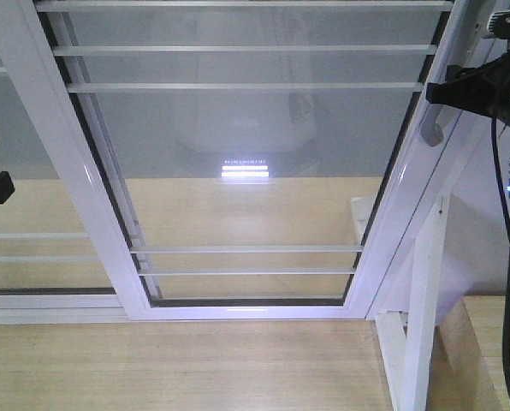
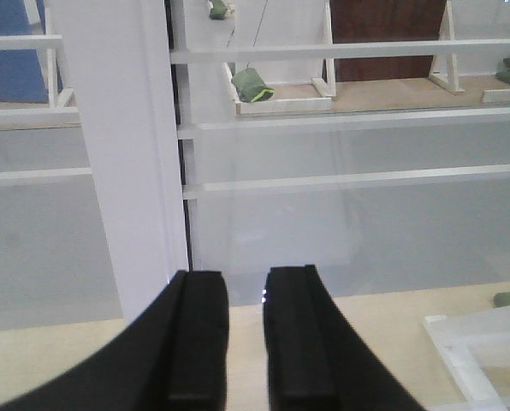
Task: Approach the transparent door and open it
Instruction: 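Close the right gripper around the grey vertical door handle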
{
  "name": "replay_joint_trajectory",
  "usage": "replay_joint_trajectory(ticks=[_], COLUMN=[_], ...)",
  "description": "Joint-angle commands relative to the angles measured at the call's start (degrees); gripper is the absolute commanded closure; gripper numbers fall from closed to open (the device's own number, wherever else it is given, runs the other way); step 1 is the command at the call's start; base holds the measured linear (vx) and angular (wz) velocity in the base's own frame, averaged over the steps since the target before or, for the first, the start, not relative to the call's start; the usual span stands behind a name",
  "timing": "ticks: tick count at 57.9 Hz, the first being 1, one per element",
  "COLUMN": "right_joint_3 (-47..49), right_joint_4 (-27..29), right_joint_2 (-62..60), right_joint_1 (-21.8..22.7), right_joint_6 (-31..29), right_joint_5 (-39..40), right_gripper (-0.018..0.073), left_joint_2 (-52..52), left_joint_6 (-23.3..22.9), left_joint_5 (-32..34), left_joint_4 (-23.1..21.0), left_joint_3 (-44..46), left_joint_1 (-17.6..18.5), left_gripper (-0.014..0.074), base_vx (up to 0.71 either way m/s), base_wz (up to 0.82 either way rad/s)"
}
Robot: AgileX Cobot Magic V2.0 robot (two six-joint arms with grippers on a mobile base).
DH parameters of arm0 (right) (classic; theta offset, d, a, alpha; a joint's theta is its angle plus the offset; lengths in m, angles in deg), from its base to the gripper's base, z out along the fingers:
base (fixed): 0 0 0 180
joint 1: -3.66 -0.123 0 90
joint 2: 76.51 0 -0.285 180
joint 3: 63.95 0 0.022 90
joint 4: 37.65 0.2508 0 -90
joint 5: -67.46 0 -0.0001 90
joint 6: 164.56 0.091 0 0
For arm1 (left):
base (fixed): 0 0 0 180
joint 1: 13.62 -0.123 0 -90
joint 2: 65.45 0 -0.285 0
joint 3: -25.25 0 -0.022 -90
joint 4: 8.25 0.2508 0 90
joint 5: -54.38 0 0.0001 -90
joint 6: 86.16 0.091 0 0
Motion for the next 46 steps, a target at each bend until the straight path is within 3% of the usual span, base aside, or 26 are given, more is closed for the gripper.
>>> replay_joint_trajectory(ticks=[1, 27, 46], right_joint_3=[3.6, 4.3, 9.8], right_joint_4=[-0.3, 0.2, 0.5], right_joint_2=[0.3, 7.8, 8.3], right_joint_1=[0.3, 0.3, 0.3], right_joint_6=[-0.5, -1.8, -1.8], right_joint_5=[7.3, 19.7, 17.9], right_gripper=[0.0155, 0.0155, 0.0155], left_joint_2=[0.3, 0.3, 0.3], left_joint_6=[-0.5, -0.5, -0.5], left_joint_5=[2.8, 0.8, 0.8], left_joint_4=[-0.5, -0.5, -0.5], left_joint_3=[2.0, 2.0, 2.0], left_joint_1=[0.2, 0.2, 0.2], left_gripper=[0.0307, 0.0307, 0.0307], base_vx=[0.0, 0.0, 0.0], base_wz=[0.0, 0.0, 0.0])
